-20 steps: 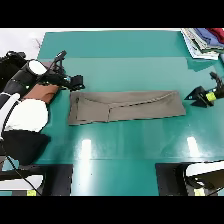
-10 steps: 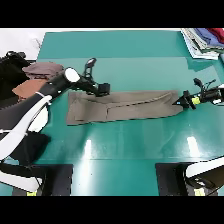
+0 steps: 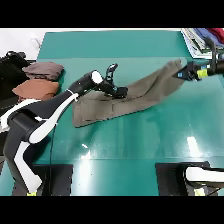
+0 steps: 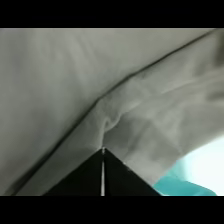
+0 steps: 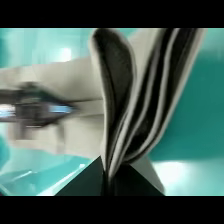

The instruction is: Fold the shirts.

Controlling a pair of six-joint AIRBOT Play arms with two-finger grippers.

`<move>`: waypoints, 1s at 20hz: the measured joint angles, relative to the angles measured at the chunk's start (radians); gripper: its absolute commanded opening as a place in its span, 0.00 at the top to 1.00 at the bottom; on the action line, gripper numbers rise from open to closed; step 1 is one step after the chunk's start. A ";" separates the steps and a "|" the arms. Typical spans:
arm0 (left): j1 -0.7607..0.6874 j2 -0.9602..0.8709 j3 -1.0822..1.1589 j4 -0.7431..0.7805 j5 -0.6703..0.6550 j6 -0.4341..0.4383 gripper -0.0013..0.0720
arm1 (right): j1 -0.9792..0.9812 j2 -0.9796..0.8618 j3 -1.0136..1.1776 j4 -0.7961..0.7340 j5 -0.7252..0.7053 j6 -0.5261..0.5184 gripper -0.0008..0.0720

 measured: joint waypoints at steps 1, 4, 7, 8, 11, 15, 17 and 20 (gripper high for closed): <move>-0.003 -0.016 0.012 -0.003 -0.002 -0.006 0.94 | 0.040 0.015 0.030 0.002 0.002 0.020 0.97; -0.009 -0.048 0.034 -0.011 0.000 -0.019 0.94 | 0.159 0.042 0.119 0.008 0.001 0.066 0.97; -0.010 -0.060 0.042 -0.016 0.002 -0.027 0.94 | 0.257 0.052 0.180 0.010 -0.014 0.094 0.97; -0.010 -0.062 0.043 -0.017 0.003 -0.031 0.94 | 0.283 0.053 0.191 0.010 -0.020 0.102 0.97; 0.012 -0.062 0.064 -0.010 -0.026 -0.044 0.94 | 0.349 0.057 0.210 0.013 -0.045 0.118 0.97; 0.082 0.011 0.106 0.066 -0.097 -0.050 0.94 | 0.427 0.058 0.218 0.014 -0.087 0.125 0.97; 0.144 0.091 0.118 0.134 -0.139 -0.053 0.94 | 0.485 0.055 0.220 0.013 -0.126 0.126 0.97; 0.253 0.228 0.126 0.237 -0.191 -0.052 0.94 | 0.624 0.021 0.221 0.019 -0.222 0.127 0.80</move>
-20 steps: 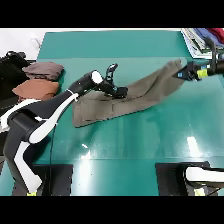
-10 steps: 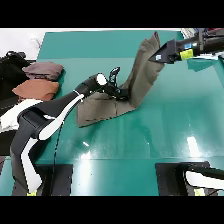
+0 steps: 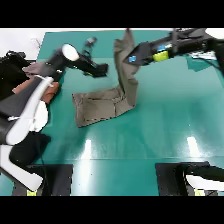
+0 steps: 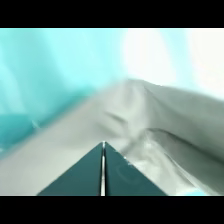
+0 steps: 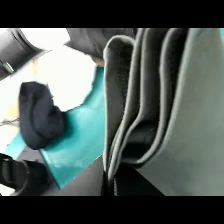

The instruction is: Fold the shirts.

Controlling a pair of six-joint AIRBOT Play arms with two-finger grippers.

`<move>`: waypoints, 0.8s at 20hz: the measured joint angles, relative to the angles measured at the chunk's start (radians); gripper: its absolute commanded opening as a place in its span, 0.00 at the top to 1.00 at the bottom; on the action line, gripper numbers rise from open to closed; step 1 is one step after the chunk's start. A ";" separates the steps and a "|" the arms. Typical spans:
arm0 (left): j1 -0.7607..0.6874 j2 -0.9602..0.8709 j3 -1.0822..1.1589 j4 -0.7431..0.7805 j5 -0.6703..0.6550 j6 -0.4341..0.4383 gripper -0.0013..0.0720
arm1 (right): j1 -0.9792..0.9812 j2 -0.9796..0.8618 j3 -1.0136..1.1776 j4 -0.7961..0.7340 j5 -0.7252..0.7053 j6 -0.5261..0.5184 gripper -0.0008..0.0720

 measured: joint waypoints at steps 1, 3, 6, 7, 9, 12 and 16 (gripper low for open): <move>0.040 0.051 0.002 0.029 -0.011 0.000 0.94 | 0.061 -0.025 0.000 0.014 -0.045 0.000 0.60; 0.108 0.141 0.002 0.074 -0.031 0.003 0.94 | 0.183 -0.088 0.000 0.047 -0.140 -0.014 0.46; 0.170 0.243 0.003 0.126 -0.050 0.006 0.94 | 0.306 -0.177 0.000 0.069 -0.254 -0.032 0.46; 0.180 0.268 0.003 0.143 -0.055 0.008 0.94 | 0.321 -0.195 0.000 0.070 -0.277 -0.035 0.46; 0.194 0.297 0.003 0.162 -0.066 0.012 0.94 | 0.316 -0.207 -0.002 0.037 -0.284 -0.036 0.46; 0.203 0.317 0.002 0.172 -0.078 0.015 0.94 | 0.231 -0.172 -0.059 -0.081 -0.246 -0.015 0.46; 0.207 0.321 -0.003 0.152 -0.087 0.018 0.94 | 0.005 -0.126 -0.230 -0.219 -0.160 0.024 0.16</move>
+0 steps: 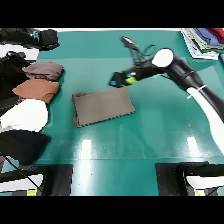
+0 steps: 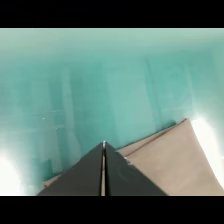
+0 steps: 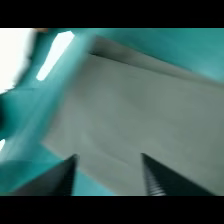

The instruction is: Fold the shirts.

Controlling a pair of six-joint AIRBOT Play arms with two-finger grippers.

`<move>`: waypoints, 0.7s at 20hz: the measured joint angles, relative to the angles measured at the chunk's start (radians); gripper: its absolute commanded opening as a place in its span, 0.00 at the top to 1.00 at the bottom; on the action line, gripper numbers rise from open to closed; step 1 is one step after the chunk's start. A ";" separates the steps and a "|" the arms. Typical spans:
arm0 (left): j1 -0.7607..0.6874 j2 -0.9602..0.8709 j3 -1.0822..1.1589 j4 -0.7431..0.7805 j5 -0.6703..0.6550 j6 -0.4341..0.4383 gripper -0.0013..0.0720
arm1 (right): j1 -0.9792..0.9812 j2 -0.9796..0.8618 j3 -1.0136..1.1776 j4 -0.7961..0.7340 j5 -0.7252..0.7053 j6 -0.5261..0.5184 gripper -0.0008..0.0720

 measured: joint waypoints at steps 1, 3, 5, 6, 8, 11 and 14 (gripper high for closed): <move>0.000 0.000 0.000 -0.012 -0.002 0.004 0.94 | -0.061 -0.007 -0.037 -0.010 0.021 0.005 0.16; 0.000 0.001 -0.001 -0.035 -0.002 0.013 0.94 | -0.166 -0.050 -0.091 -0.003 0.061 0.011 0.17; 0.001 0.000 -0.001 -0.049 -0.007 0.018 0.94 | -0.227 -0.109 -0.118 0.053 0.081 0.000 0.17; 0.001 0.000 -0.001 -0.055 -0.009 0.019 0.94 | -0.241 -0.144 -0.127 0.087 0.088 -0.010 0.18; 0.001 0.000 -0.001 -0.060 -0.012 0.022 0.94 | -0.240 -0.211 -0.136 0.168 0.087 -0.034 0.24; 0.001 0.000 -0.001 -0.067 -0.015 0.024 0.94 | -0.190 -0.306 -0.100 0.262 0.087 -0.062 0.30; 0.001 0.000 -0.001 -0.085 -0.016 0.025 0.94 | -0.117 -0.389 -0.007 0.287 0.081 -0.075 0.86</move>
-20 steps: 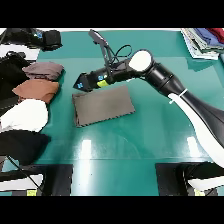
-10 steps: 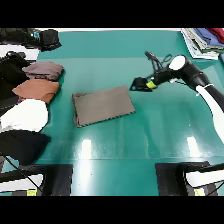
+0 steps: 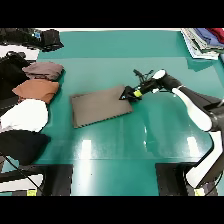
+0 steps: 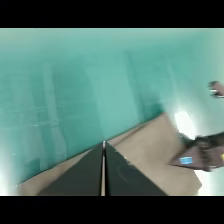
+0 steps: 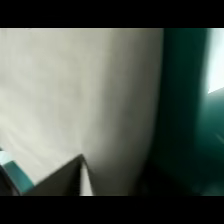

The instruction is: Fold the shirts.

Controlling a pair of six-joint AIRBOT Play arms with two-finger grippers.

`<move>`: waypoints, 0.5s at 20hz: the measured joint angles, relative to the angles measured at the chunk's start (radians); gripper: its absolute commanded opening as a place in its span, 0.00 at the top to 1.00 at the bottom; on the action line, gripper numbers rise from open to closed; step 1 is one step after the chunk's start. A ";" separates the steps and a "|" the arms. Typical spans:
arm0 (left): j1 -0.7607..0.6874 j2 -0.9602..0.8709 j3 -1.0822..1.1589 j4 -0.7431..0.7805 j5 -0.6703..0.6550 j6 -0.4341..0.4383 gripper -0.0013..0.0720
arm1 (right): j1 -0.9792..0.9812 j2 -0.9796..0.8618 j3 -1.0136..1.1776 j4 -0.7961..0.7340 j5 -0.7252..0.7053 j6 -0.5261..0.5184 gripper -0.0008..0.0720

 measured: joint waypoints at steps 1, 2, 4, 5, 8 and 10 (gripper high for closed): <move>0.000 0.000 0.000 -0.009 0.000 0.000 0.94 | 0.023 -0.021 0.031 0.000 -0.008 -0.002 0.97; -0.002 0.000 0.000 -0.016 0.000 0.001 0.94 | 0.040 -0.034 0.061 0.000 -0.006 -0.004 0.97; -0.026 0.000 0.000 -0.017 0.000 0.009 0.94 | 0.055 -0.045 0.106 -0.004 -0.009 -0.006 0.97; -0.046 0.000 0.000 -0.016 0.000 0.013 0.94 | 0.052 -0.037 0.121 -0.014 -0.008 -0.005 0.97; -0.121 0.000 0.000 0.012 0.004 0.021 0.94 | -0.013 0.045 0.126 -0.099 -0.020 0.018 0.97; -0.170 0.000 0.000 0.021 0.008 0.027 0.94 | -0.106 0.137 0.088 -0.169 -0.029 0.040 0.97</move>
